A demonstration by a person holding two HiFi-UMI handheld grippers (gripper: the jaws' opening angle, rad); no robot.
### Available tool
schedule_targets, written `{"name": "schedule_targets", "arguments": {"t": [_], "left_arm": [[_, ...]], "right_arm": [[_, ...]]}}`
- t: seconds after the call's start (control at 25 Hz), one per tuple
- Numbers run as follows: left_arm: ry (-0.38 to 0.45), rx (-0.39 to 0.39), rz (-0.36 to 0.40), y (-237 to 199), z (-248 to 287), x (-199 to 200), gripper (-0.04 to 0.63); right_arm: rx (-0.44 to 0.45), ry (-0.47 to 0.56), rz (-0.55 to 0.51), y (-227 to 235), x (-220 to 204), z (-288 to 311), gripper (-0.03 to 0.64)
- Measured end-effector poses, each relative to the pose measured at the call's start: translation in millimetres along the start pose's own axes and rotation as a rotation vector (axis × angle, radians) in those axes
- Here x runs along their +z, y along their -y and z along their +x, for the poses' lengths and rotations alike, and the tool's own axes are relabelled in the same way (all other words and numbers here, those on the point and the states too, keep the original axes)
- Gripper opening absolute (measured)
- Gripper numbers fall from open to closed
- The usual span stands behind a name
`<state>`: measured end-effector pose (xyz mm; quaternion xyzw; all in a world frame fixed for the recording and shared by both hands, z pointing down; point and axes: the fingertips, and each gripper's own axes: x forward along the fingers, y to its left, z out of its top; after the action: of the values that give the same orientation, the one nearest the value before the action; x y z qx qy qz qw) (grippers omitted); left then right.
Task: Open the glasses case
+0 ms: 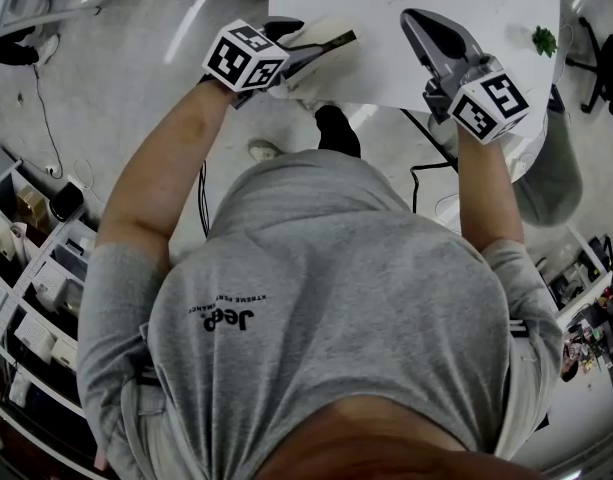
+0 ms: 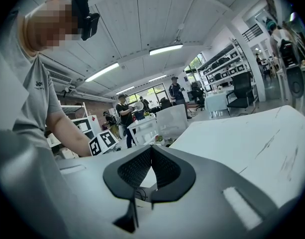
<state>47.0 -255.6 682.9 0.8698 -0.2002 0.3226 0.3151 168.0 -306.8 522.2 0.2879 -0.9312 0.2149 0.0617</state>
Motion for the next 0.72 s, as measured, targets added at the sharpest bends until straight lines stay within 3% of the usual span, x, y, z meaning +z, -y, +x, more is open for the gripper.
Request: {"name": "schedule_targets", "arguments": {"t": [0.08,0.28,0.72], "left_arm": [[0.016,0.015,-0.001,-7.4,-7.7,1.3,0.279],[0.042,0.082,0.016,-25.8,-21.9,0.6,0.141],[0.057,0.138,0.028,-43.9,-32.7,-5.4,0.097]], "right_arm": [[0.003,-0.004,-0.004,-3.4,0.8,6.6,0.004],[0.010,-0.007,0.000,-4.4,1.6,16.5,0.003],[0.025,-0.024,-0.021,-11.5,7.0,34.0,0.005]]}}
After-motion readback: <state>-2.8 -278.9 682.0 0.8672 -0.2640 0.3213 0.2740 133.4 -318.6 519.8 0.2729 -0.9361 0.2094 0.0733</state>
